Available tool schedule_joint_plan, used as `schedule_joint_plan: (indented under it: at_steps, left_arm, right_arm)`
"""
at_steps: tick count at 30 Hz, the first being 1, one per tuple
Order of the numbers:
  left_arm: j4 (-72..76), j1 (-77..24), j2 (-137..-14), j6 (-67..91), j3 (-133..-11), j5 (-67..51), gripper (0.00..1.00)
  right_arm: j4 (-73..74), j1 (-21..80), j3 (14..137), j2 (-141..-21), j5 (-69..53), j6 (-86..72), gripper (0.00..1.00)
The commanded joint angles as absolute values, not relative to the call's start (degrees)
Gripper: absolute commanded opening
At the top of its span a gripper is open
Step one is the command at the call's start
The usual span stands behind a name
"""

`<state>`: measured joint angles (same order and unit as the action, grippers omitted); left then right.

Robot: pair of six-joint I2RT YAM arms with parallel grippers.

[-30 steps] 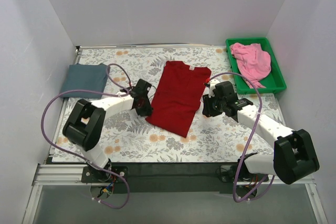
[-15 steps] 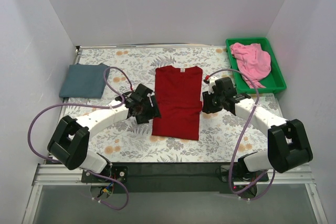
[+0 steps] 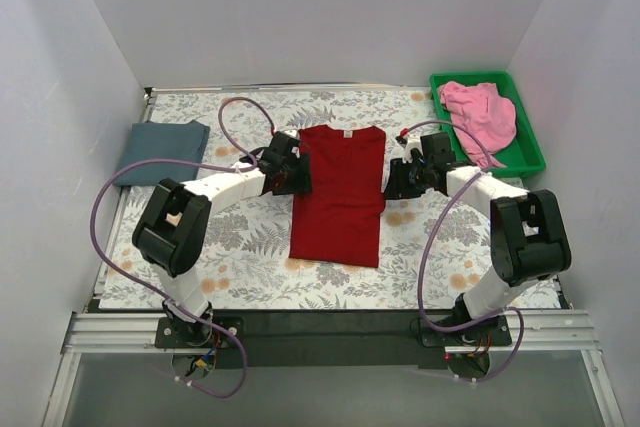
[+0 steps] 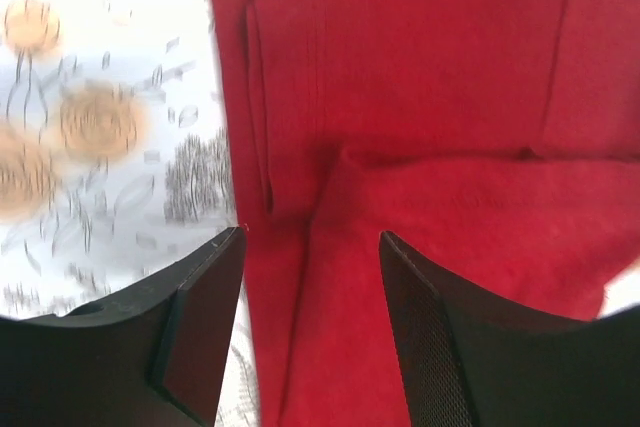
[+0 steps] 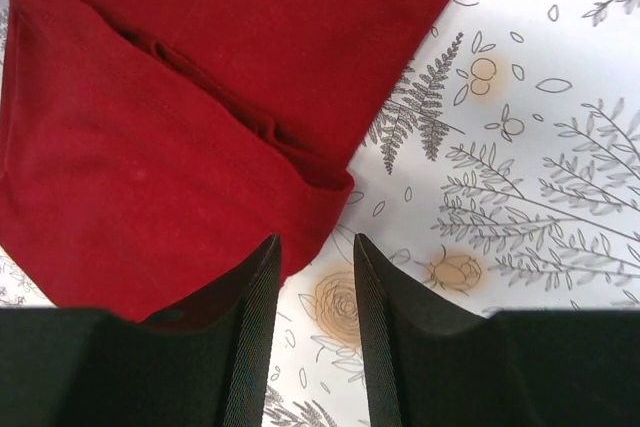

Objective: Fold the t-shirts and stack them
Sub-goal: Fold the tshirt

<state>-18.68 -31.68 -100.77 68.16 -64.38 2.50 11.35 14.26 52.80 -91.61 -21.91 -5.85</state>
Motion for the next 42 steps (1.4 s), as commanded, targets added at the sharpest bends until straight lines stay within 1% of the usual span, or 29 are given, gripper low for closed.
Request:
schedule_joint_plan:
  at_steps: [1, 8, 9, 13, 18, 20, 24, 26, 27, 29, 30, 32, 34, 35, 38, 42]
  left_arm:
    - [-15.2, -31.1, -102.3, 62.4, -68.0, 2.0, 0.52]
    - [-14.3, -29.8, -105.7, 61.1, -70.5, 0.1, 0.49]
    - [-14.3, -29.9, -106.3, 60.9, -70.6, -1.7, 0.48]
    - [-14.0, -29.8, -107.7, 60.3, -70.7, -3.5, 0.46]
    - [-13.1, -29.8, -108.6, 59.9, -70.9, -5.6, 0.41]
    - [-12.9, -29.8, -108.8, 59.8, -71.0, -6.2, 0.40]
    - [-12.2, -29.8, -108.5, 59.6, -71.0, -7.9, 0.36]
    - [-11.9, -29.7, -108.5, 59.5, -70.8, -8.9, 0.36]
    - [-11.7, -29.8, -108.5, 59.4, -70.7, -9.1, 0.35]
    - [-11.6, -29.8, -108.6, 59.5, -70.7, -9.8, 0.34]
    - [-11.6, -29.8, -108.8, 59.6, -70.7, -9.9, 0.34]
    - [-11.6, -29.7, -109.0, 59.6, -70.7, -10.1, 0.27]
    - [-11.5, -29.8, -108.9, 59.5, -70.5, -10.1, 0.21]
    - [-11.5, -29.8, -108.7, 59.4, -70.4, -9.7, 0.14]
    - [-11.1, -29.8, -106.3, 59.6, -69.1, -8.6, 0.06]
    - [-9.8, -29.7, -101.3, 61.3, -65.5, -5.1, 0.03]
  right_arm:
    - [8.2, 14.0, 55.7, -93.8, -26.4, -6.5, 0.37]
    - [6.3, 13.5, 57.1, -98.5, -28.0, -6.3, 0.37]
    - [6.2, 13.5, 57.2, -99.2, -28.3, -6.3, 0.37]
    - [5.7, 13.4, 57.0, -100.5, -28.9, -6.2, 0.37]
    - [5.4, 13.5, 57.0, -100.3, -29.8, -5.9, 0.34]
    - [5.4, 13.5, 57.1, -100.3, -30.1, -5.7, 0.31]
    - [5.4, 13.5, 57.3, -100.1, -30.9, -5.6, 0.23]
    - [5.4, 13.5, 57.4, -100.1, -31.4, -5.6, 0.21]
    - [5.4, 13.4, 57.4, -100.1, -31.7, -5.5, 0.17]
    - [5.4, 13.5, 57.4, -100.1, -31.9, -5.5, 0.13]
    - [5.4, 13.5, 57.4, -100.0, -32.0, -5.5, 0.07]
    - [5.4, 13.5, 57.5, -99.7, -32.1, -5.4, 0.01]
    - [5.5, 13.5, 57.7, -99.4, -32.3, -5.4, 0.01]
    - [5.5, 13.4, 57.7, -99.1, -32.4, -5.4, 0.01]
    - [5.7, 13.5, 58.0, -97.7, -32.9, -5.3, 0.01]
    - [6.2, 13.4, 58.6, -96.1, -33.5, -5.3, 0.01]
